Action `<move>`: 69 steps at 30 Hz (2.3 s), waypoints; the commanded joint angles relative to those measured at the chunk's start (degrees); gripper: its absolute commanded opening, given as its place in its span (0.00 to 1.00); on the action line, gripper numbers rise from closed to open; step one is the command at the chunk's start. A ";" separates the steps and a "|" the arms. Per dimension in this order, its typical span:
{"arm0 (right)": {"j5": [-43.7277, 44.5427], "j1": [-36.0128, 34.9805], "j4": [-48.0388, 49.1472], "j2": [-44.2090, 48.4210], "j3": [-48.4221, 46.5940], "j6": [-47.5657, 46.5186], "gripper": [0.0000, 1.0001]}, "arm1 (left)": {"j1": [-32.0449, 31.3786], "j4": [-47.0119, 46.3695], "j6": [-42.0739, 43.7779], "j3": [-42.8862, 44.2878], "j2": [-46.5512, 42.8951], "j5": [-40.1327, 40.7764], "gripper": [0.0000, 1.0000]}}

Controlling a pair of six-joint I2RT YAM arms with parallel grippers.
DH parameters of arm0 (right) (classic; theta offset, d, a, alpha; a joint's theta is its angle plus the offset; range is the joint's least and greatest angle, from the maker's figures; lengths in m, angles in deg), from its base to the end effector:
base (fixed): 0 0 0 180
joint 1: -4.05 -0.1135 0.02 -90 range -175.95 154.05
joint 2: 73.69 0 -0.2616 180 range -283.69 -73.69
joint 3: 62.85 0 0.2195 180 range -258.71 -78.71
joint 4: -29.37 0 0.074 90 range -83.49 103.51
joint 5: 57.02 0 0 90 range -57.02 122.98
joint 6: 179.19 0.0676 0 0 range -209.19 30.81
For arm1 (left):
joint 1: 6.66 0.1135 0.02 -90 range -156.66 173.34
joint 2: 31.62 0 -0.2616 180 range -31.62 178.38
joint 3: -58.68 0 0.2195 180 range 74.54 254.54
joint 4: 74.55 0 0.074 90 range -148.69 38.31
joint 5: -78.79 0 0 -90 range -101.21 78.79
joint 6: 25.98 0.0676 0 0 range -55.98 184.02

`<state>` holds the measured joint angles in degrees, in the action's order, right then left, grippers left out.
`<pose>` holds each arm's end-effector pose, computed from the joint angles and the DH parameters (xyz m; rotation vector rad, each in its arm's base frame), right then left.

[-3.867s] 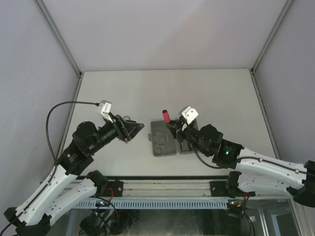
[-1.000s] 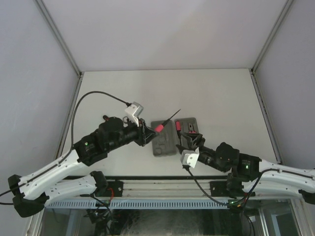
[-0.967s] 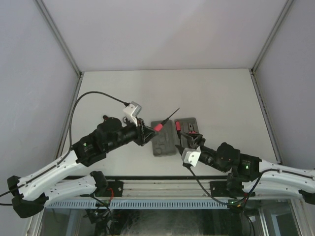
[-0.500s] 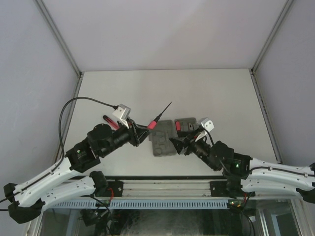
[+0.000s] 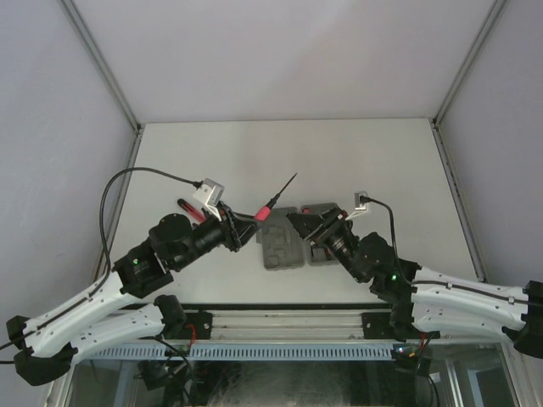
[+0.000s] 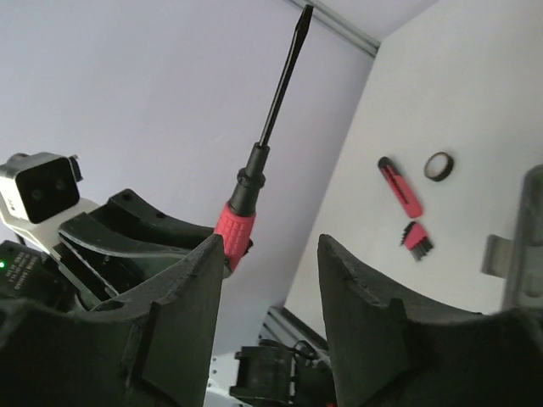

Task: Sort the tools into containers
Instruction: Pick up the screwdriver from the center of the board, then place the screwdriver in the storage box.

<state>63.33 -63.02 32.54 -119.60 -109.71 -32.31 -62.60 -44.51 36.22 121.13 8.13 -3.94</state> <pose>0.1053 0.1612 0.3145 0.3219 1.6325 1.3118 0.0974 -0.1288 0.3475 0.3391 1.7653 -0.9686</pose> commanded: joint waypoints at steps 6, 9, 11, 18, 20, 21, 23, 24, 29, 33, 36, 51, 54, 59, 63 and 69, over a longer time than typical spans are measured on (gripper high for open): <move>-8.02 2.03 14.08 -6.39 -1.30 8.68 0.46 | 0.31 -4.62 0.48 -1.50 1.02 -2.66 0.00; -8.76 2.07 14.46 -7.35 -1.81 9.18 0.46 | 0.31 -5.24 0.39 -1.64 1.51 -3.39 0.00; -8.81 2.05 14.46 -7.68 -1.79 9.92 0.45 | 0.31 -5.38 0.30 -1.65 1.56 -3.65 0.00; -9.16 2.41 13.23 -8.34 -1.78 11.64 0.42 | 0.31 -6.07 0.20 -1.60 1.55 -4.71 0.00; -9.80 2.62 14.05 -8.76 -1.84 11.83 0.41 | 0.31 -6.30 0.20 -1.67 1.71 -5.31 0.00; -10.13 2.70 14.43 -8.95 -1.83 12.00 0.40 | 0.31 -6.42 0.16 -1.73 1.79 -5.59 0.00; -10.67 2.81 15.08 -9.34 -1.78 12.17 0.38 | 0.31 -6.69 0.04 -1.78 1.81 -6.16 0.00; -10.88 2.82 15.28 -9.46 -1.80 12.35 0.37 | 0.31 -6.85 0.02 -1.81 1.90 -6.34 0.00; -10.95 2.86 15.73 -9.47 -1.84 12.23 0.32 | 0.31 -7.38 0.02 -2.19 1.77 -7.17 0.00; -10.85 2.91 15.86 -9.35 -1.78 11.71 0.23 | 0.31 -7.76 -0.10 -2.48 1.93 -7.62 0.00; -10.68 2.99 15.43 -9.22 -1.82 11.41 0.13 | 0.31 -7.76 -0.10 -2.38 2.16 -8.09 0.01; -4.59 4.20 3.95 -2.08 -1.84 4.59 0.00 | 0.31 -7.00 0.94 -2.64 0.51 -8.36 0.49; -2.75 4.51 0.16 0.08 -1.79 2.56 0.00 | 0.31 -6.65 0.81 -2.54 0.45 -7.66 0.54; -0.04 5.60 -10.67 4.24 -1.99 -3.53 0.00 | 0.46 -3.73 0.21 -1.90 0.61 -3.91 0.55; 0.52 6.63 -26.29 5.57 -5.50 -6.11 0.00 | 1.49 -1.09 -0.42 -1.05 2.09 -3.15 0.57; -3.51 7.21 -39.97 5.39 -7.58 -12.75 0.00 | 5.39 2.72 -3.07 -0.15 6.40 -2.88 0.57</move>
<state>62.67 -56.33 3.40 -114.64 -114.65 -38.04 -59.78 -44.42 35.50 119.34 12.06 -7.96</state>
